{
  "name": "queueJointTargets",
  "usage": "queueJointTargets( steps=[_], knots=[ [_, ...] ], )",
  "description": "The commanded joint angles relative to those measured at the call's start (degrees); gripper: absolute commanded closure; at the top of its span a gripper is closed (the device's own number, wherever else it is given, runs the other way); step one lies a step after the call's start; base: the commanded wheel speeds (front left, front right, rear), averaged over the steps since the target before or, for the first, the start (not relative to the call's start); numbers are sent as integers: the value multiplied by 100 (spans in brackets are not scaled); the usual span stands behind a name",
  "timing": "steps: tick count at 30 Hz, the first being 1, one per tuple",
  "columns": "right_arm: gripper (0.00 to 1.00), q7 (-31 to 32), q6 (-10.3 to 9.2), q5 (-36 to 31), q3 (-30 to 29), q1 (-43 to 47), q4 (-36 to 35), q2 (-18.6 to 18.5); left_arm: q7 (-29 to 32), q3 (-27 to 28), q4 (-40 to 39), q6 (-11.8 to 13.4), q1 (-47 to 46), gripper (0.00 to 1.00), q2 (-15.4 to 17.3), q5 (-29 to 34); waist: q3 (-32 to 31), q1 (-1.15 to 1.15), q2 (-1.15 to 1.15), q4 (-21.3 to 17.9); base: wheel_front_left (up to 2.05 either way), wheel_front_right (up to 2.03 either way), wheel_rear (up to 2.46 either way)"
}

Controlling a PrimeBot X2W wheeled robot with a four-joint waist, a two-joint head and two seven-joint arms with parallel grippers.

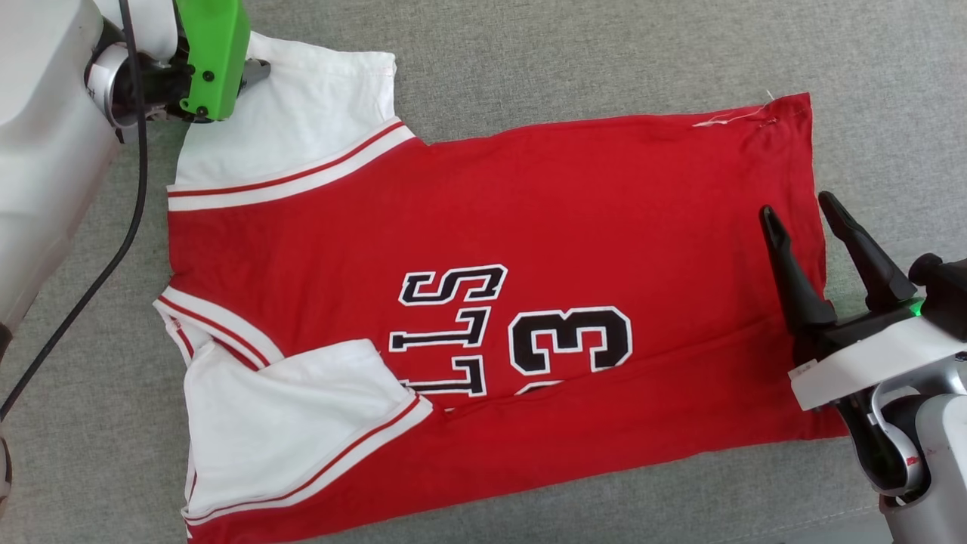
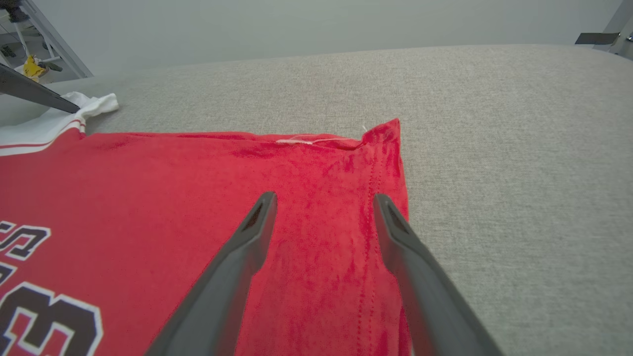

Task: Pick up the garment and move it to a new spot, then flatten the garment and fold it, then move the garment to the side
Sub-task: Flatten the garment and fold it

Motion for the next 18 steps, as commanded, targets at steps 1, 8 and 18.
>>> queueJointTargets(
  steps=[1,8,18],
  knots=[
    [0,-51,-4,40,-39,-87,14,-16,42,-145,5,-17,194,100,-32,-72,-19,-1,0,26,0,0,0],
    [0,11,-4,71,-317,-246,-54,-253,-470,-262,-277,-19,247,100,-12,-75,-292,-1,0,232,0,0,0],
    [0,1468,-4,482,-499,-1003,-46,-1410,-1582,-410,-1164,-19,631,100,122,-178,-889,-1,0,646,0,0,0]
  ],
)
